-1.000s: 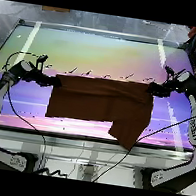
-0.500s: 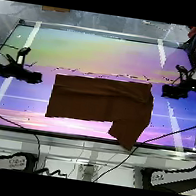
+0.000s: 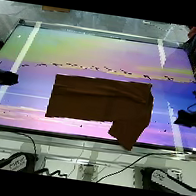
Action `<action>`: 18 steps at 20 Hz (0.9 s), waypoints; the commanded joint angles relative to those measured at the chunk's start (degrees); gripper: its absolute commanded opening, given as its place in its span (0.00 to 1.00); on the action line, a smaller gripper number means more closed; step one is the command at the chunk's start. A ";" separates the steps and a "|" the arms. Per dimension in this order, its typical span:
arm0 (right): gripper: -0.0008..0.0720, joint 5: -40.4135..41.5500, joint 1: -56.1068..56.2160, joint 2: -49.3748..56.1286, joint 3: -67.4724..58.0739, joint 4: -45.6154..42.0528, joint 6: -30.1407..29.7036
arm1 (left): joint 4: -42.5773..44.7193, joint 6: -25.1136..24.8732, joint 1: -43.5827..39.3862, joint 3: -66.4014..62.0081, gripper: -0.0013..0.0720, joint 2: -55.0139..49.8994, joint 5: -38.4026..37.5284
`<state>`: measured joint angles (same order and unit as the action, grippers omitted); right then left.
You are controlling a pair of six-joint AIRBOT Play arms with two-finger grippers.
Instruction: Fold the clothes and pants, and hang the long-sleeved shirts on hangers.
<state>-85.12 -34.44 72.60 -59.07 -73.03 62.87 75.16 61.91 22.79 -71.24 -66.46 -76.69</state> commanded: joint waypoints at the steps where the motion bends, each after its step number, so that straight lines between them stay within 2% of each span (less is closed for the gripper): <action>1: 0.04 8.22 -1.95 -7.06 17.44 15.93 -6.78 | 0.33 -0.79 0.48 1.84 0.03 0.90 -1.14; 2: 0.07 9.92 -1.95 -7.32 21.07 20.70 -7.23 | 0.11 -0.79 0.48 2.56 0.03 0.76 -1.14; 3: 0.24 11.74 -1.95 -7.19 23.85 23.39 -7.28 | -0.07 -0.81 0.48 3.34 0.03 0.68 -1.07; 4: 0.50 13.22 -1.95 -7.06 25.92 24.74 -6.99 | -0.17 -0.81 0.48 4.15 0.03 0.59 -0.94; 5: 0.55 14.23 -1.95 -7.06 27.63 25.03 -6.99 | -0.20 -0.79 0.48 5.03 0.03 0.50 -0.66; 7: 0.54 17.09 -1.95 -7.06 30.80 24.98 -5.73 | -0.20 -0.81 0.48 6.69 0.06 0.48 -0.59; 8: 0.54 18.62 -1.95 -7.06 32.20 24.98 -5.29 | -0.22 -0.81 0.46 7.39 0.24 0.48 -0.48; 9: 0.54 19.67 -1.95 -7.06 33.57 25.00 -5.25 | -0.22 -0.81 0.46 8.07 0.51 0.48 -0.24; 10: 0.54 20.59 -1.95 -7.06 35.12 24.98 -5.25 | -0.20 -0.81 0.48 8.70 0.69 0.48 0.50; 15: 0.53 24.70 -1.92 -7.04 39.65 24.96 -5.60 | -0.20 -0.81 0.48 9.33 0.70 -0.52 1.25; 18: 0.48 25.14 1.05 -6.91 39.80 24.79 -6.43 | -0.20 -0.79 0.48 9.33 0.70 -2.58 1.22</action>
<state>-62.76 -35.42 65.49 -20.43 -46.83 57.12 74.96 61.12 23.20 -62.08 -67.64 -75.59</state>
